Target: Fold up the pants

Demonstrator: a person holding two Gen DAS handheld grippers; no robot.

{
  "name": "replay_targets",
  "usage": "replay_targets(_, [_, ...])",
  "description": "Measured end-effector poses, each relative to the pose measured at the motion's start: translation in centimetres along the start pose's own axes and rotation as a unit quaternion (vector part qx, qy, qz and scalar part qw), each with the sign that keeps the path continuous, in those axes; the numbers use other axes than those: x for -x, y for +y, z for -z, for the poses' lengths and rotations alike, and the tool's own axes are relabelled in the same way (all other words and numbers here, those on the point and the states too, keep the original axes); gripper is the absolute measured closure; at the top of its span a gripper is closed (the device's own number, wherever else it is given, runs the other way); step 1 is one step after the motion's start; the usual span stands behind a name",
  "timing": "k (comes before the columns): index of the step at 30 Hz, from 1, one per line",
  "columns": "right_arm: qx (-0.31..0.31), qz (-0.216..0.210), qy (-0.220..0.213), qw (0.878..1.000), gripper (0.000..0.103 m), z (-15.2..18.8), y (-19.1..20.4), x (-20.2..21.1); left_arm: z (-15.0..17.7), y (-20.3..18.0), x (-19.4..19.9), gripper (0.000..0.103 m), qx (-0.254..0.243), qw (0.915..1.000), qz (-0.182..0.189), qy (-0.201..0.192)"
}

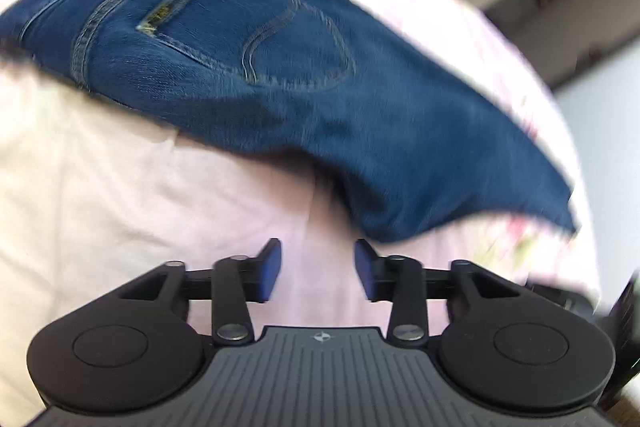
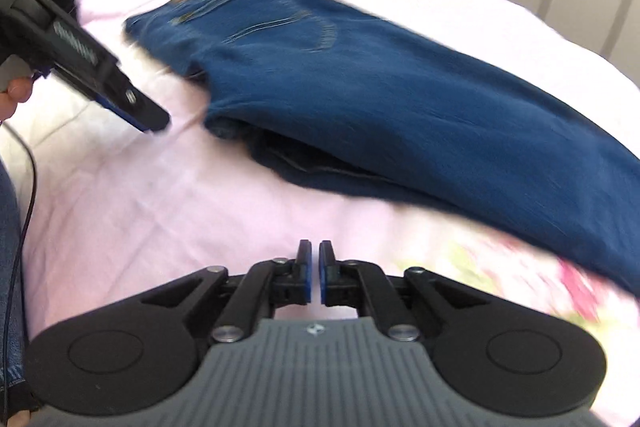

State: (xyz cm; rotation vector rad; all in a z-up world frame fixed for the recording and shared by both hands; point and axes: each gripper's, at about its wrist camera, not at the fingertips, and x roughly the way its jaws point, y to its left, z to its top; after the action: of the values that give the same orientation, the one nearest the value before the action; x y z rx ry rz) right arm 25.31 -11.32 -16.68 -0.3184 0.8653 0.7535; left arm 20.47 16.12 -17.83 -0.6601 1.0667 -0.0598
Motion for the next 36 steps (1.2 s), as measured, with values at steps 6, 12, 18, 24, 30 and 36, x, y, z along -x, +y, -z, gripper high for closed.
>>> replay_targets(6, [-0.107, 0.097, -0.005, 0.990, 0.079, 4.0, -7.3, 4.7, -0.2, -1.1, -2.1, 0.047, 0.042, 0.9987, 0.001, -0.028])
replay_targets(12, [-0.274, 0.189, -0.028, 0.943, 0.059, 9.8, -19.1, 11.3, -0.1, -1.2, -4.0, 0.047, 0.074, 0.9963, 0.012, -0.041])
replay_targets(18, [-0.465, 0.236, -0.090, 0.848, 0.058, 16.0, -31.4, 16.0, -0.5, -1.5, -5.4, 0.049, 0.097, 0.9944, 0.005, -0.043])
replay_targets(24, [-0.609, 0.215, -0.181, 0.741, 0.057, 21.0, -41.8, 17.0, -0.5, -3.0, -5.9, 0.071, 0.085, 0.9950, -0.036, -0.038])
replay_targets(30, [-0.684, 0.181, -0.222, 0.671, 0.057, 23.6, -48.8, 14.0, -0.6, -3.9, -6.8, 0.081, 0.094, 0.9924, -0.070, -0.039])
replay_targets(36, [-0.711, 0.172, -0.263, 0.630, 0.068, 26.0, -52.1, 10.6, -0.5, -3.5, -7.3, 0.083, 0.115, 0.9900, -0.069, -0.044])
